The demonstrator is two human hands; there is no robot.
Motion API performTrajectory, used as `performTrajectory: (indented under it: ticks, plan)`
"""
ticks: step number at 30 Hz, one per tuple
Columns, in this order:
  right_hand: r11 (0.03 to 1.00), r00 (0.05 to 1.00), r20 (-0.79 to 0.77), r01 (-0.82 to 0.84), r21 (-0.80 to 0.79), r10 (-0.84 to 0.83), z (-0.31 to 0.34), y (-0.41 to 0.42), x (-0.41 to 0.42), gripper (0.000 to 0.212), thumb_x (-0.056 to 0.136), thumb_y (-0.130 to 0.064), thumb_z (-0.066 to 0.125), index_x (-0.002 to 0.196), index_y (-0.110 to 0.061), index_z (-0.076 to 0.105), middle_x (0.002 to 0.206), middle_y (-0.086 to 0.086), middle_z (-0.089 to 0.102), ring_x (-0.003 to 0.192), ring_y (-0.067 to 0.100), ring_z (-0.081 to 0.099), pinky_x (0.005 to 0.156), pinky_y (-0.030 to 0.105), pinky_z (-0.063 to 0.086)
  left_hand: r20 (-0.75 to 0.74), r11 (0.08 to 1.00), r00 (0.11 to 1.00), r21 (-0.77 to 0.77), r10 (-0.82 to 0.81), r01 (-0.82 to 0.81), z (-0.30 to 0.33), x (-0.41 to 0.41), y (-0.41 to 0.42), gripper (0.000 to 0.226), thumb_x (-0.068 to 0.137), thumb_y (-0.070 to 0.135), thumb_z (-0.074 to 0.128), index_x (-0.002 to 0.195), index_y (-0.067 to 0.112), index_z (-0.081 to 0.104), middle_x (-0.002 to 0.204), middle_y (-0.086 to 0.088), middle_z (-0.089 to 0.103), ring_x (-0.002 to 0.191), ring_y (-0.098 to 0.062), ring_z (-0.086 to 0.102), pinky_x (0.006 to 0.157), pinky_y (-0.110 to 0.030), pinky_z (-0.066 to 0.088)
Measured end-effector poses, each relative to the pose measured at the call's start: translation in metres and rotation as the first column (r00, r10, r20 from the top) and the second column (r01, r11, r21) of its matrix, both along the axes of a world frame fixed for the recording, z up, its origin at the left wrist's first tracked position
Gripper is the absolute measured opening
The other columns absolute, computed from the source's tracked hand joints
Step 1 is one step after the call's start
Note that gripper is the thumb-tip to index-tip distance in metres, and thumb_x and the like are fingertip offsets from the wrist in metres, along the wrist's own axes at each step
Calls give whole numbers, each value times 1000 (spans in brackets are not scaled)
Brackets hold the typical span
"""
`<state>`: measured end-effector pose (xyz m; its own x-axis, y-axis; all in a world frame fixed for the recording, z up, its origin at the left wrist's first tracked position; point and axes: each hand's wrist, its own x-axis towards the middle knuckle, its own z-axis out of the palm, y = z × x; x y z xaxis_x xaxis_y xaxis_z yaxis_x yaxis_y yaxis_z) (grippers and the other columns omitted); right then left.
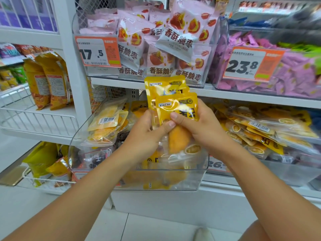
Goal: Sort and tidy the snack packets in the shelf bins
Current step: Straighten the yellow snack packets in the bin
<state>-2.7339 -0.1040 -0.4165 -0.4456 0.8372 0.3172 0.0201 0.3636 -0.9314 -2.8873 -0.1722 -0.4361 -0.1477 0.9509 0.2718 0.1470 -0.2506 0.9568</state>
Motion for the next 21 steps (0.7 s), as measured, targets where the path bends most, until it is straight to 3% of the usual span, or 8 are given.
performTrajectory:
  ticks: [4,7,9,12,14,16,19,21]
  plan:
    - [927,988,-144,-103,-361,54,-4,-16,9,30,93,-22,67,121,-15,65,106,5,76,86,21,73,66,37,61,82,992,996,-120,-37,46,7,4,-1,27,94,21,66,120,24,66,105,9,76,94,-9,72,69,-23,55]
    - [883,993,-113,-70,-464,20,-8,-23,24,27,95,-26,64,119,-15,69,105,5,76,85,18,73,66,33,61,74,961,997,-274,-17,37,7,16,-1,24,92,44,65,112,32,68,99,15,75,81,-7,72,55,-25,54]
    - [860,991,-126,-18,-510,-54,-4,-25,38,25,95,-25,64,116,-12,70,102,5,77,83,17,74,68,32,62,123,953,992,-298,-15,52,9,31,5,20,93,42,64,108,29,69,96,14,75,80,-7,72,64,-26,56]
    - [824,974,-178,16,-566,-141,14,-28,72,19,95,-15,60,109,-3,67,99,11,71,80,23,69,66,31,61,196,956,980,-278,-33,88,20,61,15,14,96,29,62,104,21,69,80,12,73,56,1,64,47,-12,43]
    - [805,971,-178,22,-593,-158,24,-29,97,29,92,-13,59,119,-3,65,107,22,66,91,32,63,84,49,55,279,950,959,-282,-51,132,29,81,24,16,96,24,62,108,15,69,84,1,71,64,-13,66,58,-18,49]
    - [802,963,-120,127,-583,-239,26,-27,116,37,93,-15,59,123,6,62,108,22,68,91,34,63,85,57,49,311,943,948,-291,-67,162,33,101,35,23,97,22,62,115,7,66,94,-12,68,81,-28,63,75,-36,48]
    - [805,935,-123,214,-554,-334,23,-23,128,29,96,-12,57,119,4,66,101,15,74,82,26,70,77,44,58,318,936,946,-312,-58,163,31,124,51,31,100,22,57,122,0,62,103,-19,69,89,-37,65,83,-45,50]
    - [809,914,-107,285,-514,-391,18,-15,134,19,98,-10,57,108,-2,70,98,14,76,79,23,72,71,37,60,298,925,948,-317,-111,208,23,134,63,28,105,26,50,115,6,65,92,-11,71,84,-32,64,79,-39,49]
